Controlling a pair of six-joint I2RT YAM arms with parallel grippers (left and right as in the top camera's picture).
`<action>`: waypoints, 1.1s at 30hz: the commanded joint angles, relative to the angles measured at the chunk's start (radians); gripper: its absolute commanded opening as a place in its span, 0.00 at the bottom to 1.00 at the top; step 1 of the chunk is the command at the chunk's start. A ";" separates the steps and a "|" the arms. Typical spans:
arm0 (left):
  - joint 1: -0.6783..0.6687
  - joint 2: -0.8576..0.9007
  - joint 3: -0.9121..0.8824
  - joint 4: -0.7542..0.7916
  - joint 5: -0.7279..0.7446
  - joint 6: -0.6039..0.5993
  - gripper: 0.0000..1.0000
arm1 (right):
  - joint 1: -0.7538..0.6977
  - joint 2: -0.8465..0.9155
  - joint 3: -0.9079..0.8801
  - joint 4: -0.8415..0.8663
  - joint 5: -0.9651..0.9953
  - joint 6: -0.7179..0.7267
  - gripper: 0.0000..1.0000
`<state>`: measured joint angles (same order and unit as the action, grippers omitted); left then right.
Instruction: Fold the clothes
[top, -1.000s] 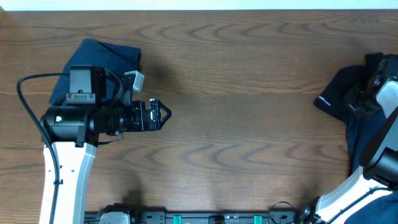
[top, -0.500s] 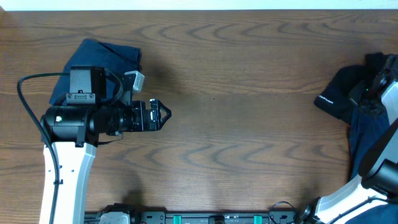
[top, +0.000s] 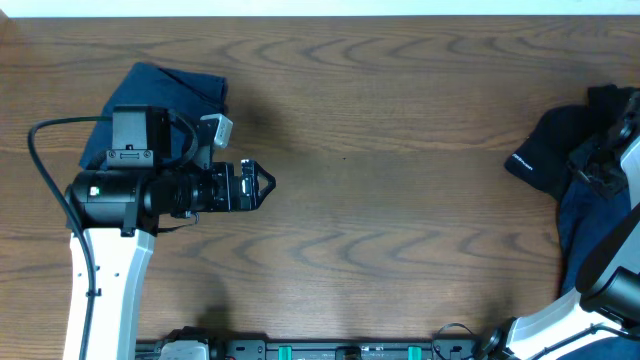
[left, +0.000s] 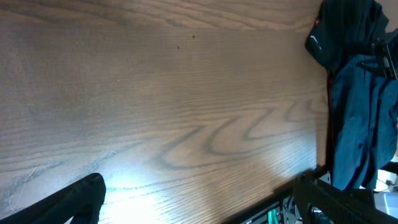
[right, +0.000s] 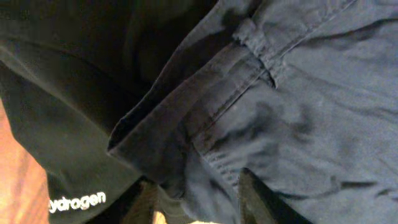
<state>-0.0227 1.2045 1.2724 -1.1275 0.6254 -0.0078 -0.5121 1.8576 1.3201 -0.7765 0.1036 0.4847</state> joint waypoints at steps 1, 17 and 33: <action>-0.003 0.002 0.021 -0.005 0.010 0.016 0.98 | -0.010 -0.015 0.006 0.010 0.020 0.015 0.47; -0.003 0.002 0.021 -0.016 0.010 0.016 0.98 | -0.010 -0.019 -0.072 0.041 0.076 0.005 0.01; -0.003 0.002 0.021 -0.016 0.011 0.015 0.98 | 0.011 -0.248 -0.040 0.058 -0.079 -0.056 0.29</action>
<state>-0.0227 1.2045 1.2724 -1.1416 0.6254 -0.0025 -0.5114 1.5764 1.2827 -0.7204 0.0437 0.4419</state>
